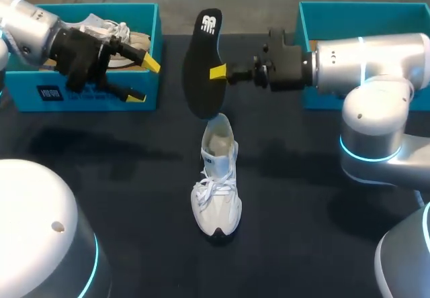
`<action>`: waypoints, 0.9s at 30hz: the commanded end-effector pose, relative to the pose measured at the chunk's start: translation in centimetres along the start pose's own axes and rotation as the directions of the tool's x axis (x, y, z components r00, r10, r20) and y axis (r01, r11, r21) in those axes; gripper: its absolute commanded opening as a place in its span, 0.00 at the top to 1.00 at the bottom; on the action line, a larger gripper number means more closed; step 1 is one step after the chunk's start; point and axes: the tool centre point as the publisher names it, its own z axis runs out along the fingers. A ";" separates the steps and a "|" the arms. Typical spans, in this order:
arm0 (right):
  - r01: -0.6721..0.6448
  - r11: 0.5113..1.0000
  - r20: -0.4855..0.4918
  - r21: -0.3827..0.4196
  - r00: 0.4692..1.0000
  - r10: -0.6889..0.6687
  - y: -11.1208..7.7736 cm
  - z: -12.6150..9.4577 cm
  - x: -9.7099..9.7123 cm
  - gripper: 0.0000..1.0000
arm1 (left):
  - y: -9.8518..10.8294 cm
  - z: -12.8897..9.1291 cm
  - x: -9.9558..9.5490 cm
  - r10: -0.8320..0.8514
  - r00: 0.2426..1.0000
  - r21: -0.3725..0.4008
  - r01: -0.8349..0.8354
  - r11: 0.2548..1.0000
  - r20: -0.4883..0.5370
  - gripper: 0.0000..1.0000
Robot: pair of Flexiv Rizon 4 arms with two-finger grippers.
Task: Take the shoe out of the shoebox, open the shoe tongue, remove and reinsert the insole, then place the shoe into the shoebox
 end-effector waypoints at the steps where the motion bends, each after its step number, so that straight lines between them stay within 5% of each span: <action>1: 0.037 0.999 0.014 0.006 0.999 -0.037 -0.1 -0.5 0.0 1.00 | -1.0 0.6 0.2 -0.030 0.999 -0.029 0.029 0.999 -0.037 0.00; 13: 0.158 0.985 0.016 0.068 0.987 -0.159 -0.2 -1.9 -1.6 1.00 | -0.8 3.4 2.1 -0.114 0.981 -0.062 0.106 0.992 -0.158 0.00; 27: 0.158 0.985 0.016 0.068 0.987 -0.159 -0.2 -1.9 -1.6 1.00 | -0.8 3.4 2.1 -0.114 0.981 -0.062 0.106 0.992 -0.158 0.00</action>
